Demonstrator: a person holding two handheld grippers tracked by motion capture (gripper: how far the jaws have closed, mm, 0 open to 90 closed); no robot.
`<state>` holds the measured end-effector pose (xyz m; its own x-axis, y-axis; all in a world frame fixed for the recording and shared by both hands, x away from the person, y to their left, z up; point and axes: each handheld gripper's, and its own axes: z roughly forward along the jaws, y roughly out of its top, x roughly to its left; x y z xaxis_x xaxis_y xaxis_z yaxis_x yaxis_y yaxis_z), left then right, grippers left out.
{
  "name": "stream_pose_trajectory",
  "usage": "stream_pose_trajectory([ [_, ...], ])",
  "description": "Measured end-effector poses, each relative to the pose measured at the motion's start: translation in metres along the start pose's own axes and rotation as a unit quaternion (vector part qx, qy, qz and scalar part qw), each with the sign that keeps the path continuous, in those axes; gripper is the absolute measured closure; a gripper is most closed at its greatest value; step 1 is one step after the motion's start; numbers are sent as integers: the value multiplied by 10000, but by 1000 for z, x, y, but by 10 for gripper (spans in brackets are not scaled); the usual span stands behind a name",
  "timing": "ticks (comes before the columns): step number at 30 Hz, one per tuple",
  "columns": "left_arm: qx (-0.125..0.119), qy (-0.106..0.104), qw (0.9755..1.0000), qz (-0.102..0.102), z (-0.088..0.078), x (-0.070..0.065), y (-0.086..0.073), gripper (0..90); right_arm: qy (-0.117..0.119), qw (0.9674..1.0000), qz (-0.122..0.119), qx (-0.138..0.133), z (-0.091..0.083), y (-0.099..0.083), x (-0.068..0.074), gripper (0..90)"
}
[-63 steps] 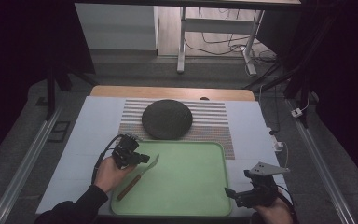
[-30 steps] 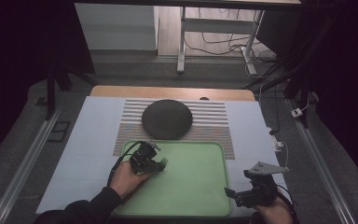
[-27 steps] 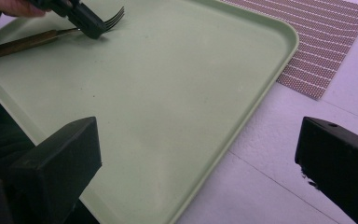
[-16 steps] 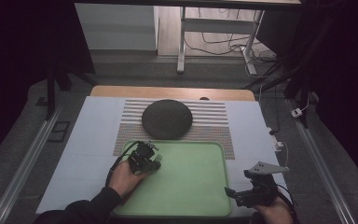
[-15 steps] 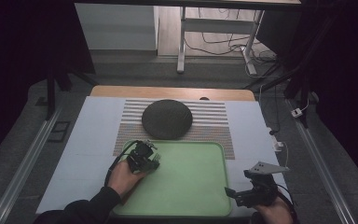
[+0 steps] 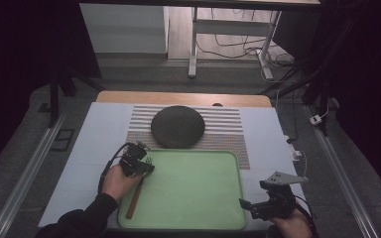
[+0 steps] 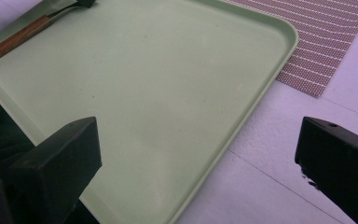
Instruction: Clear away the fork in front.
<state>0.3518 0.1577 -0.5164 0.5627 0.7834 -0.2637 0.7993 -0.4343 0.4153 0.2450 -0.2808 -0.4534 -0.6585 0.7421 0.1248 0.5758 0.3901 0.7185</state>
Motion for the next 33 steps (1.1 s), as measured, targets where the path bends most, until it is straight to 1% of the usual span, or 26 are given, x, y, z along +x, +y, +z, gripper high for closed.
stream_pose_trajectory([
  [2, -30, 11, 10000, -88, -2, 5, -2, 884, 0, 10000, -2, 0, 0, 0, 0, 3],
  [5, -97, -29, 9998, -180, -3, 10, -4, 884, 17, 10000, -5, 4, 0, 0, 0, 4],
  [9, -97, -15, 9998, -168, -3, 9, -4, 882, 4, 10000, -3, -4, 0, 0, 0, 4],
  [12, -131, -19, 9998, -166, -5, 9, -4, 831, 11, 10000, -6, -16, 0, 0, 0, 4],
  [15, -244, -35, 9996, -150, -8, 9, -4, 794, 16, 10000, -5, -9, 0, 0, 0, 4],
  [19, -402, -57, 9992, -67, -14, 7, -4, 724, 17, 10000, -8, -10, 0, 0, 0, 4],
  [22, -531, -115, 9985, 22, -18, 5, -4, 678, 20, 10000, -9, -6, 0, 0, 0, 4],
  [28, -707, -125, 9972, 210, -25, 1, -5, 567, 26, 10000, -18, 3, 0, 0, 0, 4],
  [30, -769, -111, 9966, 264, -28, 0, -6, 510, 32, 10000, -20, 8, 0, 0, 1, 4],
  [33, -869, -170, 9955, 330, -30, -1, -7, 427, 26, 10000, -27, 13, 0, 0, 1, 4],
])
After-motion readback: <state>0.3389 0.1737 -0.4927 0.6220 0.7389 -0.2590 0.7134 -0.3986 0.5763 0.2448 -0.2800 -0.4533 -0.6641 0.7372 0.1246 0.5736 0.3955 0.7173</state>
